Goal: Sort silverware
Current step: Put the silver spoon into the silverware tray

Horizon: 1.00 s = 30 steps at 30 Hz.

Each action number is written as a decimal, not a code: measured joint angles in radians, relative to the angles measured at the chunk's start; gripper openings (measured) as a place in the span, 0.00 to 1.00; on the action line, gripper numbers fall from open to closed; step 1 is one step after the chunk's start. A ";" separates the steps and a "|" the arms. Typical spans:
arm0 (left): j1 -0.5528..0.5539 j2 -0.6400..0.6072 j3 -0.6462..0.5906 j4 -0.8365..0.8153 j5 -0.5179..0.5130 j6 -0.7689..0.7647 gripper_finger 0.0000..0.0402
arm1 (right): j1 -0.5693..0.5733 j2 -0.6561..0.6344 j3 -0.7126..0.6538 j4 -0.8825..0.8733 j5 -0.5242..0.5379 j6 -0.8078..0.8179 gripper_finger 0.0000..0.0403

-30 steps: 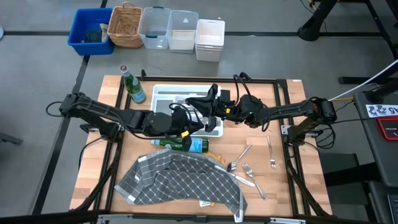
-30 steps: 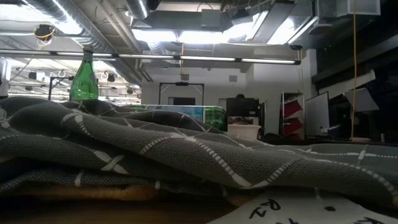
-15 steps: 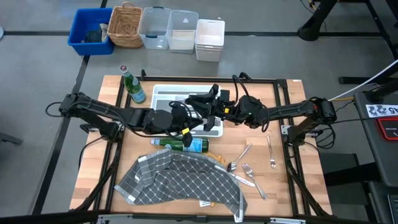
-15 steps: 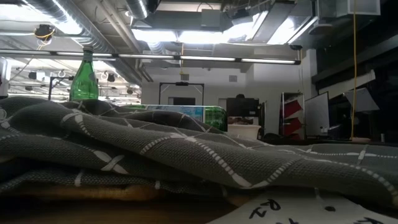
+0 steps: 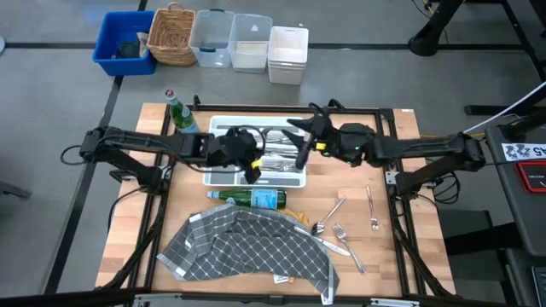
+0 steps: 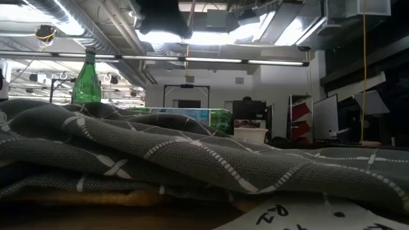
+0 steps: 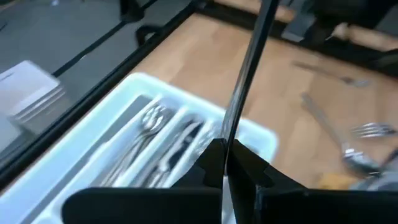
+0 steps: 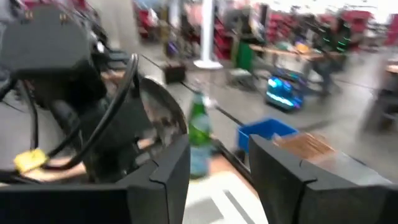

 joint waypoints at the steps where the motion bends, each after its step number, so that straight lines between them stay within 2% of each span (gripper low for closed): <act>1: 0.022 0.001 0.000 -0.015 0.010 0.009 0.00 | 0.000 -0.018 0.000 -0.048 0.016 0.003 0.40; 7: 0.182 0.005 0.000 -0.044 0.089 0.108 0.00 | 0.000 -0.096 0.000 -0.329 0.076 0.075 0.40; 12: 0.308 0.038 0.001 -0.052 0.191 0.187 0.00 | 0.000 -0.129 0.000 -0.543 0.070 0.192 0.40; 17: 0.393 0.126 0.001 -0.066 0.288 0.269 0.00 | 0.000 -0.128 0.000 -0.749 -0.042 0.298 0.40; 22: 0.440 0.239 0.001 -0.060 0.300 0.391 0.00 | 0.001 -0.116 0.000 -0.901 -0.189 0.387 0.40; 25: 0.464 0.314 0.001 -0.061 0.301 0.457 0.00 | 0.002 -0.107 0.001 -0.935 -0.230 0.429 0.40; 30: 0.496 0.427 0.001 -0.060 0.297 0.554 0.00 | 0.001 -0.082 0.000 -0.938 -0.233 0.435 0.40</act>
